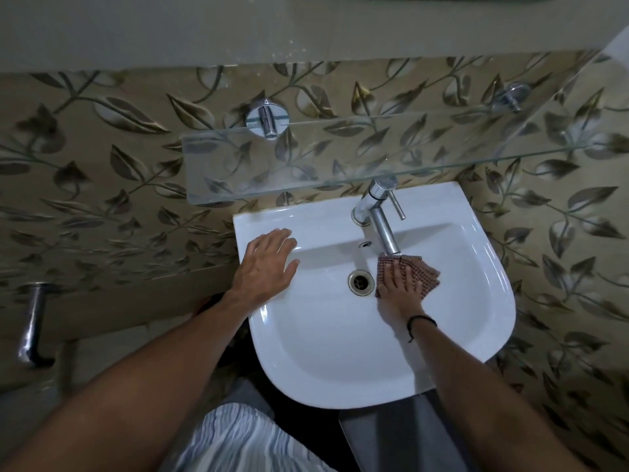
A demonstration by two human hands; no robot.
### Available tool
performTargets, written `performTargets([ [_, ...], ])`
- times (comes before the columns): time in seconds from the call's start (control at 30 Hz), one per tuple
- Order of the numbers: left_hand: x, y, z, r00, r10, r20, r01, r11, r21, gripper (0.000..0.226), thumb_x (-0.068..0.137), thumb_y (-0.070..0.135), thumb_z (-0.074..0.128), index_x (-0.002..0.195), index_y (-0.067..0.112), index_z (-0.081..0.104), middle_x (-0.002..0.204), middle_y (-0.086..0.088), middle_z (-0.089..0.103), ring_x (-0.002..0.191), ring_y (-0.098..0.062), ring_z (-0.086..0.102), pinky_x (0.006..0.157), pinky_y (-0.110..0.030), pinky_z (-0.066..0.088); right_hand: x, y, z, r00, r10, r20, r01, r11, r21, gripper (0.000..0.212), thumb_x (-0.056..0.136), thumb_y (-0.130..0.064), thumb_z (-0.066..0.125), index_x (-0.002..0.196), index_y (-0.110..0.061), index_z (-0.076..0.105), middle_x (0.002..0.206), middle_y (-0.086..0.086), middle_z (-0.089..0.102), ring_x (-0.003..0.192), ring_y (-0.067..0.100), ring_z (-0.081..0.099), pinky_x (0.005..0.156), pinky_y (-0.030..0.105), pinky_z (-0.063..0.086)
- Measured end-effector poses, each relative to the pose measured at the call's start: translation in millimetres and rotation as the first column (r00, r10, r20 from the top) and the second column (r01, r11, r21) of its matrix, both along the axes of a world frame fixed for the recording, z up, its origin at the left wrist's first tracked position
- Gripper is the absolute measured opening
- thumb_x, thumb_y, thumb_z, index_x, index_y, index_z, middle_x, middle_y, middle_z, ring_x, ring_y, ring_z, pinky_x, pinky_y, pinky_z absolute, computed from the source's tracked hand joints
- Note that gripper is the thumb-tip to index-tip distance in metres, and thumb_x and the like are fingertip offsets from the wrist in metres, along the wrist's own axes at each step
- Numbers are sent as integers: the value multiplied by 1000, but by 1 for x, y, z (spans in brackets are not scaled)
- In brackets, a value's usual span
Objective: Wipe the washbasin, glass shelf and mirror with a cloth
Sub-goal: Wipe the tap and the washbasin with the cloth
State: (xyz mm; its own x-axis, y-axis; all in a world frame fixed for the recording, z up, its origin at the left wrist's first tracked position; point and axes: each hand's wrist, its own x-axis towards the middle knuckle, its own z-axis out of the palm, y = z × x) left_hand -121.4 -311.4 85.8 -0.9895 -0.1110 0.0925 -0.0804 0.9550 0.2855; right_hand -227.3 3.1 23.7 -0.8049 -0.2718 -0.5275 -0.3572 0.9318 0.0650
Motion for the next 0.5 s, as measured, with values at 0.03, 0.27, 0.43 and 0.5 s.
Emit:
performTargets([
  [0.03, 0, 0, -1, 1000, -1, -6, 1, 1000, -1, 35, 99, 39, 53, 129, 22, 54, 150, 0, 47, 143, -21, 36, 115, -41, 29, 6, -15, -4, 999, 7, 33, -5, 999, -49, 60, 101, -34, 36, 157, -21, 23, 168, 9, -5, 153, 41, -4, 117, 63, 9],
  [0.27, 0, -1, -2, 1000, 2, -25, -2, 1000, 4, 38, 97, 42, 46, 128, 22, 56, 148, 1, 49, 141, -21, 39, 113, -41, 31, 21, 37, -36, 866, 499, 29, -499, 867, -8, 29, 90, -31, 37, 112, -24, 55, 159, 10, 38, 148, 41, 29, 108, 64, 35],
  [0.43, 0, 0, -3, 1000, 7, -22, -7, 1000, -14, 40, 97, 43, 44, 127, 21, 58, 147, 0, 50, 141, -21, 40, 112, -41, 32, -58, 92, 7, 967, 240, -90, -225, 963, 149, 60, 81, -59, 38, 134, -35, 51, 135, -11, 64, 123, 13, 62, 98, 39, 53],
  [0.5, 1, 0, -3, 1000, 2, -14, -2, 1000, -11, 40, 97, 43, 44, 127, 21, 57, 147, 0, 49, 141, -21, 40, 112, -41, 32, -79, 94, 16, 984, 163, -74, -150, 975, 163, 63, 86, -48, 32, 137, -24, 61, 138, -2, 62, 132, 23, 56, 112, 49, 35],
])
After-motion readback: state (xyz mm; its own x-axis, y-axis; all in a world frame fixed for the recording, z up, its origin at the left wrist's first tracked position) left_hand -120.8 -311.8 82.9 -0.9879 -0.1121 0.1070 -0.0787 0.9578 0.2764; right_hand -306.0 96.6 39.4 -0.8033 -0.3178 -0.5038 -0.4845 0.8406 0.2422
